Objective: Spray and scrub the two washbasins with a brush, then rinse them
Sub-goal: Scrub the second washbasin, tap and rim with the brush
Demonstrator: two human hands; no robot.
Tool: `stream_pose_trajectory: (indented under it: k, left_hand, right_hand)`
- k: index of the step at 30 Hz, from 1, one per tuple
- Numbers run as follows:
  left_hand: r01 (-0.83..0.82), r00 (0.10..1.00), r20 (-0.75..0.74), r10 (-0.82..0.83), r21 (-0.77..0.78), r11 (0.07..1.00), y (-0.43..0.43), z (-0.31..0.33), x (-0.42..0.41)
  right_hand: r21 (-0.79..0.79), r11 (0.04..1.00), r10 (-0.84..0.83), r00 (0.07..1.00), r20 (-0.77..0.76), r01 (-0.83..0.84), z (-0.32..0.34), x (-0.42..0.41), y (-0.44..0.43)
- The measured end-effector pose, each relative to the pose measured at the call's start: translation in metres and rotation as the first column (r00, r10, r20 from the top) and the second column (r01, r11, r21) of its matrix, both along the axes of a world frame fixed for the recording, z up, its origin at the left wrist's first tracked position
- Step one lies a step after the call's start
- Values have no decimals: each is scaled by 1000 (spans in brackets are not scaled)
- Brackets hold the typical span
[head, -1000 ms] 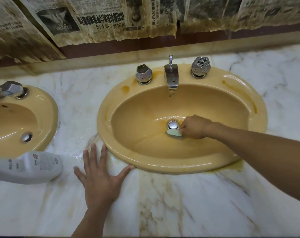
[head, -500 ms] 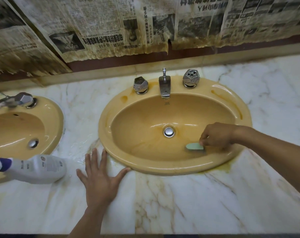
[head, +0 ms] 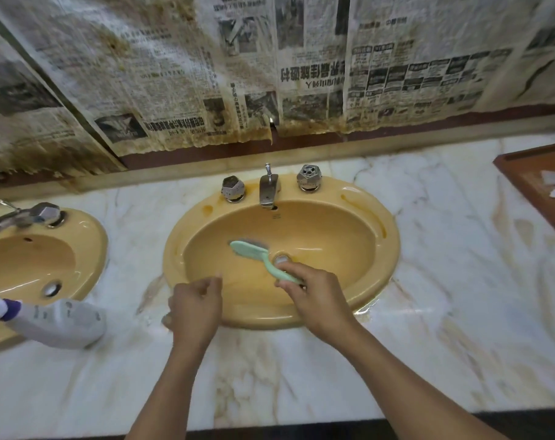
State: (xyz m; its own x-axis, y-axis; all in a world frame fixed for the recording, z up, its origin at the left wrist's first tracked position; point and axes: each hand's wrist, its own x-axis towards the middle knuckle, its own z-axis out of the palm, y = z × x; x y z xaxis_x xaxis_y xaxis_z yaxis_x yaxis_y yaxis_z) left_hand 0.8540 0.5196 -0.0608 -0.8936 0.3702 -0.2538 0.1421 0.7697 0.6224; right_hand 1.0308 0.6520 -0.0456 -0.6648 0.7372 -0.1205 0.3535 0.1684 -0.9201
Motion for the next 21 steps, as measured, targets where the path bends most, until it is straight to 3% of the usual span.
stream_pose_trajectory:
  k: [3,11,14,16,18,20,21]
  left_hand:
    - [-59,882,469,-33,179,982,50,27,27]
    - [-43,780,619,-97,207,977,90,29,34]
    - [-32,797,595,-99,207,978,88,27,26]
    - [-34,836,543,-72,182,983,82,22,12]
    - [13,898,434,-79,153,988,73,20,-3]
    - [168,960,232,-159,-17,986,62,16,-24]
    - [244,965,134,-226,-135,960,58,13,-35]
  right_hand:
    - [23,999,-38,999,-14,38,-1,-9,-2]
    - [-27,1000,5,1000,30,-4,2,1,16]
    - [14,997,-78,994,71,77,0,23,46]
    - [70,968,-247,965,85,242,-5,49,78]
    - [232,882,-446,886,127,411,-14,83,117]
    - [379,806,-557,799,226,454,-34,121,154]
    - [397,815,-558,758,338,423,-46,139,168]
